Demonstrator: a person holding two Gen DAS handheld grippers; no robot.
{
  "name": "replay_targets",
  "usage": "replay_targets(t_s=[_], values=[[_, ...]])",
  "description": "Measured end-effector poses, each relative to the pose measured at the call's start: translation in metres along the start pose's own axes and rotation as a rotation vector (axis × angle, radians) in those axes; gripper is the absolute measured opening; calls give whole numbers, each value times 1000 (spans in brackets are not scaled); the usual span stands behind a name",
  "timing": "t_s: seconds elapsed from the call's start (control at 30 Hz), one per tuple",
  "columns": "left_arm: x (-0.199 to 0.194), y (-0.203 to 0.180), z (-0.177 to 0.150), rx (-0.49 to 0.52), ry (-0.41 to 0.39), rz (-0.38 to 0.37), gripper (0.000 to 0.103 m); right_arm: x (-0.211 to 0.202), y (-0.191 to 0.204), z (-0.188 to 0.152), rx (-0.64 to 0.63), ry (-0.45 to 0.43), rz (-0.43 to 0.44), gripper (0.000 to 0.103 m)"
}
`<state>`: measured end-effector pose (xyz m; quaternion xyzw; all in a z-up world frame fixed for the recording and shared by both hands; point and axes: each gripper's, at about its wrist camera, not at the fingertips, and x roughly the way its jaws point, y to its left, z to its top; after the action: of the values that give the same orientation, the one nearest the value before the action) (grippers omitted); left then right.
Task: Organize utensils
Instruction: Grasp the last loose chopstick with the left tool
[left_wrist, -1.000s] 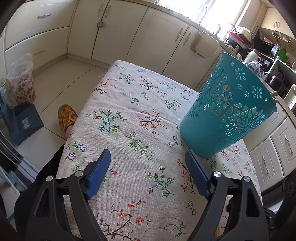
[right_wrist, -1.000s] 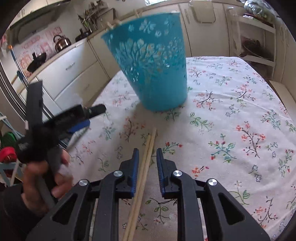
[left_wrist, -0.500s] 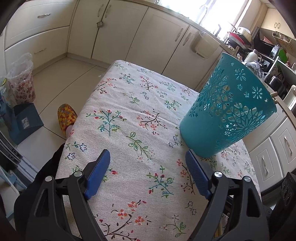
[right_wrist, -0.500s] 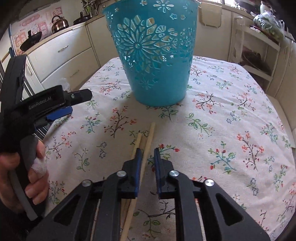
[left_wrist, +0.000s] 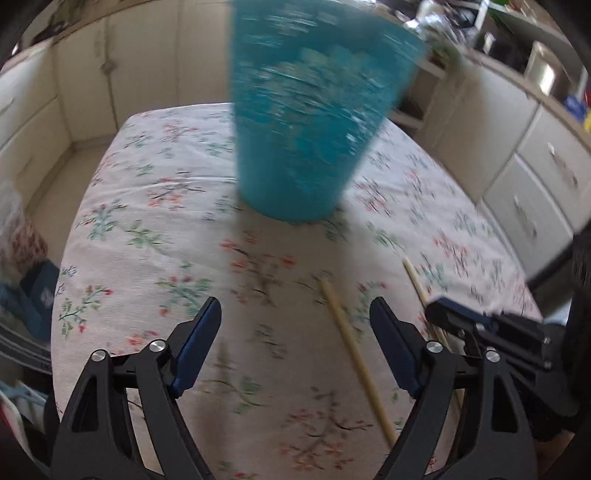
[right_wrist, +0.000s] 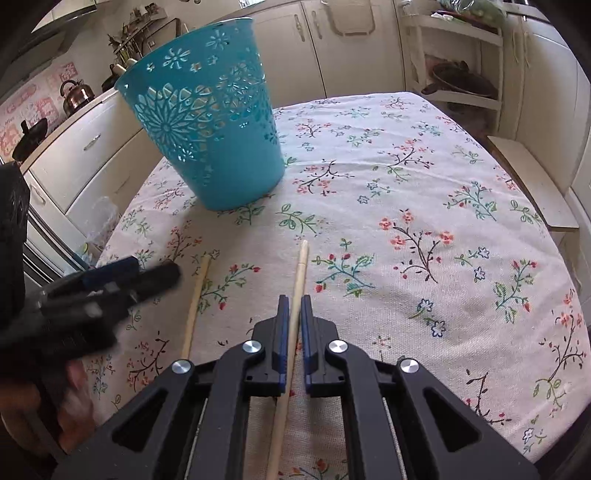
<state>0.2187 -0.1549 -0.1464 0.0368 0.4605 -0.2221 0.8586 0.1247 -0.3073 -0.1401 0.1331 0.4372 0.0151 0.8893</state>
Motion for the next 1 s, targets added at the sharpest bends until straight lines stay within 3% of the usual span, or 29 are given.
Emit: replay_targets(t_s=[0.1, 0.2, 0.33, 0.43, 0.53, 0.7, 1.0], values=[[9, -18, -7, 58, 30, 45, 61, -1, -3, -1, 3, 0, 13, 7], [9, -25, -11, 122, 4, 84, 48, -2, -3, -1, 2, 0, 20, 7], [8, -11, -6, 129, 0, 19, 19, 1, 1, 1, -16, -8, 16, 13], [13, 10, 4, 77, 34, -74, 6, 5, 4, 4, -26, -15, 15, 15], [14, 21, 8, 93, 50, -109, 5, 9, 10, 7, -59, -9, 22, 7], [14, 23, 10, 130, 82, -103, 5, 14, 18, 11, -86, 1, 27, 7], [22, 1, 15, 203, 68, 31, 5, 18, 23, 9, -143, -8, -1, 7]])
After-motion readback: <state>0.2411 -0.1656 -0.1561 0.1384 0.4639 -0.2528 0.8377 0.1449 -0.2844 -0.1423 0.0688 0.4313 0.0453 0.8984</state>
